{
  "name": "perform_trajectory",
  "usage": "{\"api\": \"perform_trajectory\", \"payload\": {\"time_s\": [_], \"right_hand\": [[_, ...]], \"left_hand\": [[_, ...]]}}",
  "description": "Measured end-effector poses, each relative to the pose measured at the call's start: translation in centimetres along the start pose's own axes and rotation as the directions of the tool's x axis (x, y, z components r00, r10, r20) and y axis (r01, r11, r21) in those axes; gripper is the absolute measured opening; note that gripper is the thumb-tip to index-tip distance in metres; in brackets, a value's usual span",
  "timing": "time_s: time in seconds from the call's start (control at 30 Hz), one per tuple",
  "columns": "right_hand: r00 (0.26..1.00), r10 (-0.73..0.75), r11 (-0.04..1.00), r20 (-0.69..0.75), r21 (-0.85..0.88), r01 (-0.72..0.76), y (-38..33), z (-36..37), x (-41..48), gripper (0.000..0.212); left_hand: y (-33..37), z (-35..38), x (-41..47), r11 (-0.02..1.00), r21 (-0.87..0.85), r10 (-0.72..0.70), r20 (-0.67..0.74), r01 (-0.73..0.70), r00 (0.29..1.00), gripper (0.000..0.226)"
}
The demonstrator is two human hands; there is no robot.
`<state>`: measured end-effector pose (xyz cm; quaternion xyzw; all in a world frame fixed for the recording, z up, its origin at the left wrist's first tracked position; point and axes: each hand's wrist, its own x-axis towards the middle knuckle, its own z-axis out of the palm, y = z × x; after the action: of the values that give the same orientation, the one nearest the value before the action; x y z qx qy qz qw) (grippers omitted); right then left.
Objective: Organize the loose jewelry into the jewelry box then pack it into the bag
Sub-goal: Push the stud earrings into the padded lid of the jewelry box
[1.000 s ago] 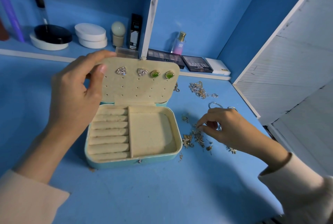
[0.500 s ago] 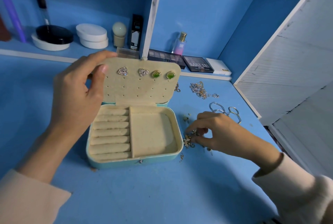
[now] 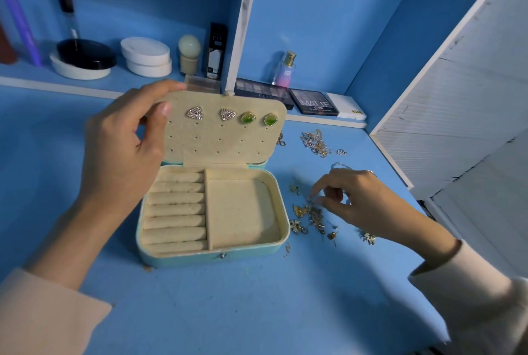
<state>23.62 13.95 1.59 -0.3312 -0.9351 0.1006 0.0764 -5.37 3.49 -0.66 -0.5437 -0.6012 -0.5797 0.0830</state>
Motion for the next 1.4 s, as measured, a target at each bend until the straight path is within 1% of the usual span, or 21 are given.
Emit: {"api": "perform_trajectory", "payload": {"time_s": [0.17,0.4,0.53,0.6,0.7,0.77,0.8,0.87,0.93,1.03,1.1,1.2,1.27,1.4], "right_hand": [[0.999,-0.019,1.000,0.032,-0.013,0.019,0.3,-0.2,0.0,0.015],[0.997,-0.034,0.999,0.068,-0.022,0.035,-0.3,0.2,0.2,0.007],[0.998,-0.024,0.999,0.050,-0.023,0.026,-0.3,0.5,0.3,0.007],[1.000,0.005,1.000,0.030,-0.009,-0.005,-0.2,0.3,0.3,0.006],[0.998,0.065,0.995,0.003,0.078,-0.065,-0.2,-0.3,0.2,0.009],[0.990,0.143,0.970,0.000,0.199,-0.140,-0.3,-0.8,0.2,0.013],[0.982,0.190,0.940,0.013,0.287,-0.186,-0.5,-1.0,0.2,0.012],[0.965,0.257,0.848,0.059,0.465,-0.254,-0.6,-1.3,0.3,0.011],[0.949,0.302,0.766,0.086,0.571,-0.295,-0.7,-1.5,0.3,0.009],[0.935,0.337,0.704,0.105,0.631,-0.325,-1.0,-1.5,0.3,0.009],[0.934,0.335,0.670,0.125,0.666,-0.329,-1.6,-1.5,0.3,0.009],[0.943,0.289,0.624,0.165,0.715,-0.316,-2.8,-1.6,0.5,0.019],[0.952,0.269,0.627,0.149,0.723,-0.290,-3.9,-1.5,0.9,0.021],[0.975,0.217,0.685,0.053,0.703,-0.190,-6.5,-1.1,2.4,0.016]], "left_hand": [[0.0,-0.1,0.0,1.000,0.005,0.005,0.003,-0.005,1.000,0.027],[0.0,-0.1,0.0,1.000,0.008,-0.002,-0.002,0.002,1.000,0.027],[0.0,-0.1,0.0,1.000,0.009,0.000,0.001,0.000,1.000,0.027],[0.1,-0.1,0.0,1.000,0.002,-0.010,0.004,0.010,1.000,0.028],[0.2,-0.1,-0.1,1.000,0.010,-0.017,0.010,0.017,1.000,0.028],[0.2,-0.1,0.0,1.000,0.009,-0.018,0.011,0.018,1.000,0.028],[0.2,-0.1,-0.1,1.000,0.010,-0.016,0.011,0.016,1.000,0.028],[0.2,-0.1,-0.1,1.000,0.011,-0.013,0.011,0.013,1.000,0.028],[0.2,-0.1,-0.1,1.000,0.000,-0.013,0.012,0.013,1.000,0.028],[0.2,-0.1,-0.1,1.000,-0.005,-0.012,0.013,0.012,1.000,0.028],[0.1,-0.1,-0.1,1.000,-0.003,-0.013,0.017,0.013,1.000,0.028],[0.1,-0.2,0.0,1.000,-0.005,-0.007,0.024,0.007,1.000,0.028],[0.0,-0.2,-0.1,1.000,0.003,0.008,0.027,-0.008,1.000,0.029],[-0.2,-0.1,-0.1,1.000,-0.022,0.005,0.025,-0.004,1.000,0.035]]}}
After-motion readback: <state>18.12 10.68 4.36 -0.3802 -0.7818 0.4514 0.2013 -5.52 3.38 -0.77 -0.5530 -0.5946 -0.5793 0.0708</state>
